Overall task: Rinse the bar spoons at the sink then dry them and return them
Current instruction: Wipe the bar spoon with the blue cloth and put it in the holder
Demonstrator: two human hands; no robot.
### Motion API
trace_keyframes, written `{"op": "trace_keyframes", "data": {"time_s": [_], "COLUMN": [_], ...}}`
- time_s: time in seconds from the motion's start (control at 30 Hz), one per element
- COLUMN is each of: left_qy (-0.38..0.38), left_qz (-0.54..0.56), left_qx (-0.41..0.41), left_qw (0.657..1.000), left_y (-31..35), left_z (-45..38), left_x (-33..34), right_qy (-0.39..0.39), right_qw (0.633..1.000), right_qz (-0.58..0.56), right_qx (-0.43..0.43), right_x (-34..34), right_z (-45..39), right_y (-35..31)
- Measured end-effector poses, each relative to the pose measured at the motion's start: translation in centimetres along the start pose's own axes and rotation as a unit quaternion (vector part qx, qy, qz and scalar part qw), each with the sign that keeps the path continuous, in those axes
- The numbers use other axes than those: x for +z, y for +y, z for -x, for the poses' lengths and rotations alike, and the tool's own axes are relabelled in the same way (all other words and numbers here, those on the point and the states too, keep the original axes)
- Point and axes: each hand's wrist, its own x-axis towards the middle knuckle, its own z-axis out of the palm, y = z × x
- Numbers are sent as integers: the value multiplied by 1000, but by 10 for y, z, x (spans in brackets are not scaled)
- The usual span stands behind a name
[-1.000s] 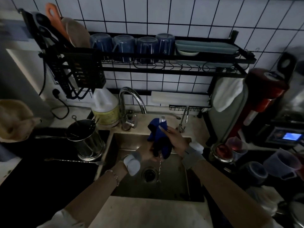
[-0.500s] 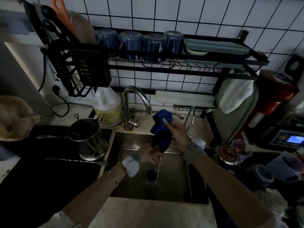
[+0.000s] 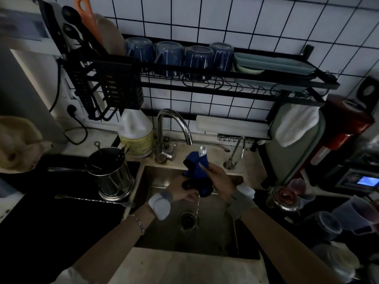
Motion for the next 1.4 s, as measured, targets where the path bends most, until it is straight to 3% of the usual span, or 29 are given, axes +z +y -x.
{"op": "trace_keyframes", "data": {"time_s": [0.13, 0.37, 0.5, 0.67, 1.07, 1.23, 1.4], "left_qy": [21, 115, 120, 136, 199, 232, 179], "left_qz": [-77, 110, 70, 13, 53, 105, 82], "left_qx": [51, 7, -8, 30, 55, 14, -6], "left_qw": [996, 987, 990, 990, 977, 967, 980], "left_y": [-6, -3, 1, 0, 7, -1, -2], "left_z": [0, 5, 7, 13, 10, 3, 6], "left_x": [-22, -76, -86, -80, -83, -91, -78], "right_qy": [12, -58, -99, -114, -141, -171, -156], "right_qw": [1000, 979, 967, 963, 958, 947, 947], "right_qz": [10, 191, 233, 242, 247, 271, 280], "right_qx": [-16, -39, -29, -29, -21, -18, -37], "right_x": [4, 0, 10, 22, 22, 13, 6], "right_z": [4, 4, -3, -7, -8, -5, -7], "right_y": [-18, -25, -14, -6, 1, 10, 16]}}
